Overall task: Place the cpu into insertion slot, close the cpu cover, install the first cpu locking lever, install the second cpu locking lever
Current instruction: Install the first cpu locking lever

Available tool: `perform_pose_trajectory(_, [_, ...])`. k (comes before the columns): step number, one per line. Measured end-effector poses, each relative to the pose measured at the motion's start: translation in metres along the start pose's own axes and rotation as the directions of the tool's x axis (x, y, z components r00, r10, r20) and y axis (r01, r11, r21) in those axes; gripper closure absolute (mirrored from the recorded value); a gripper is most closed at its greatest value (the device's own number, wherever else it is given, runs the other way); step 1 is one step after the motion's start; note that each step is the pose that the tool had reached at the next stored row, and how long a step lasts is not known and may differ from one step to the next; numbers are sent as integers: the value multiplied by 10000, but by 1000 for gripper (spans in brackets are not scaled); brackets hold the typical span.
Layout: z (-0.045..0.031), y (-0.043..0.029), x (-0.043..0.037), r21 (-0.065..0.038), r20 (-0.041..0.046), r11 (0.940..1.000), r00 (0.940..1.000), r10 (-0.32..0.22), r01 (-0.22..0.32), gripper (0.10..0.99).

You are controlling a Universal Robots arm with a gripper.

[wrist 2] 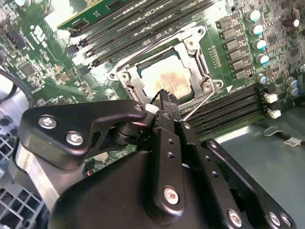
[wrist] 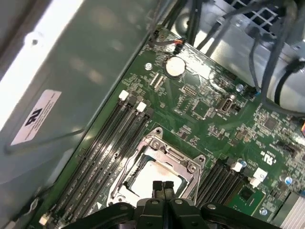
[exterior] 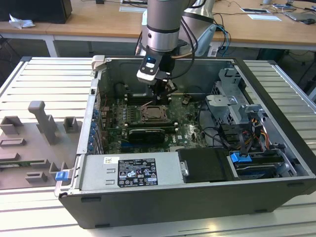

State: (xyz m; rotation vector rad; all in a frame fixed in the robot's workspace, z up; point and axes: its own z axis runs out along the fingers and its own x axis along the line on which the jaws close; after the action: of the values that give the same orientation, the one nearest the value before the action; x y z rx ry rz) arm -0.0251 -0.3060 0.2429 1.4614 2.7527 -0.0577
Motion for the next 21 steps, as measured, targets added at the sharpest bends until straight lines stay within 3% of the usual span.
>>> perform_pose_trajectory(4, [2,-2,1,-33,19,9963,9963,-854,854,980])
perform_pose_trajectory(8, [3,-3,2,-58,37,9880,9880,-1542,1542,980])
perform_pose_trajectory(15, [4,-18,13,-80,55,9775,9775,-2108,2108,980])
perform_pose_trajectory(19, [5,-27,19,-94,69,9688,9688,-2477,2478,980])
perform_pose_trajectory(21, [7,-32,22,-105,80,9614,9614,-2750,2751,980])
